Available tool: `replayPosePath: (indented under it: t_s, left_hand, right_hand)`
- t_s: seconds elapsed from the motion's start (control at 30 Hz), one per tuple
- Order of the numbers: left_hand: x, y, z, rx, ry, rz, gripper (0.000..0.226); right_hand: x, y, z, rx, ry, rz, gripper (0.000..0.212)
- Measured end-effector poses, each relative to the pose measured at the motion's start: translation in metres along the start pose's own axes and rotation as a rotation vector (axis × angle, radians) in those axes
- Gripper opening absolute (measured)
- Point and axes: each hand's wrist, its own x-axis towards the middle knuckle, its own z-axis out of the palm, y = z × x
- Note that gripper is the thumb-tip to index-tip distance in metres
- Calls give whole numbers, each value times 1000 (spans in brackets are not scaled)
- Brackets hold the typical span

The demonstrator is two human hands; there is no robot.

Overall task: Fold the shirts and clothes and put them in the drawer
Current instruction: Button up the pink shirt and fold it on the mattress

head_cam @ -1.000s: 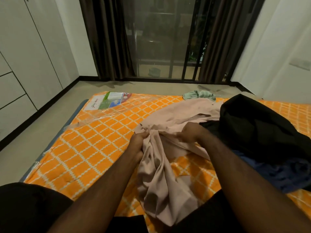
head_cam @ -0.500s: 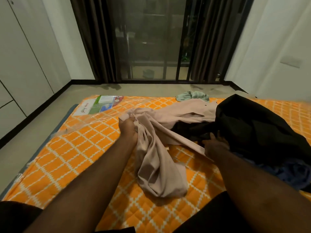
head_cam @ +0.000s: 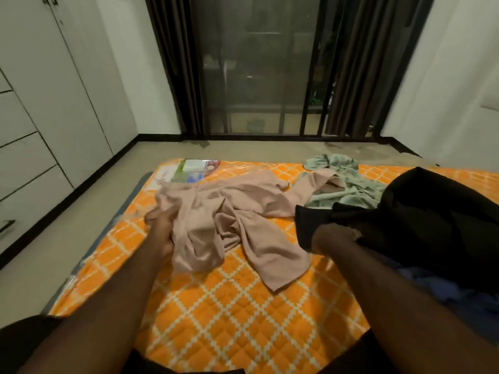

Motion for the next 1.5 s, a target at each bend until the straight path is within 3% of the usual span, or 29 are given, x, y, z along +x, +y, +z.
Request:
replayPosePath:
  t_s: [0.07, 0.1, 0.17, 0.27, 0.37, 0.43, 0.5, 0.6, 0.7, 0.8, 0.87, 1.0, 1.07, 1.17, 1.33, 1.5]
  left_hand:
    - [-19, -36, 10, 119, -27, -125, 45]
    - [-29, -51, 19, 139, -68, -186, 42]
    - [-44, -70, 35, 168, -143, -321, 29]
    - [-58, -87, 51, 496, -395, -395, 36]
    - [-57, -76, 59, 1092, -617, -223, 48]
    - [-63, -58, 64, 1498, -592, -28, 39]
    - [-67, -44, 65, 1603, -452, 135, 30]
    - [-70, -35, 64, 1393, -47, 425, 36]
    - [-77, -33, 69, 1116, 196, 525, 28]
    - [-79, -40, 66, 1060, 108, 422, 6]
    - [-85, -50, 64, 1068, 95, 376, 3]
    - [-101, -66, 63, 334, 78, 183, 19]
    - [-104, -66, 63, 142, 49, 171, 29]
    - [-105, -63, 66, 112, 72, 168, 33]
    - [-97, -76, 44, 336, 299, 20, 22]
    - [-111, -73, 47, 421, 141, 11, 46]
  right_hand:
    - [-107, -41, -44, -82, -3, -154, 47]
    - [-129, -55, -56, -105, 66, -334, 42]
    - [-146, -66, -54, 28, 36, -539, 43]
    - [-165, -70, -34, 345, -114, -551, 33]
    - [-177, -67, -15, 444, -191, -586, 33]
    - [-177, -69, -7, 537, -255, -545, 31]
    - [-177, -75, -6, 462, -127, -612, 28]
    - [-174, -82, -4, 449, 25, -611, 29]
    - [-182, -87, 0, 545, -72, -569, 16]
    - [-198, -92, 7, 598, -232, -556, 16]
    - [-204, -95, 15, 652, -252, -554, 31]
    - [-211, -93, 26, 906, -347, -630, 35]
    - [-213, -92, 26, 958, -356, -663, 30]
    - [-219, -95, 26, 1016, -348, -635, 22]
    - [-225, -94, 34, 996, -227, -555, 23]
    - [-230, -93, 26, 1144, -230, -498, 34]
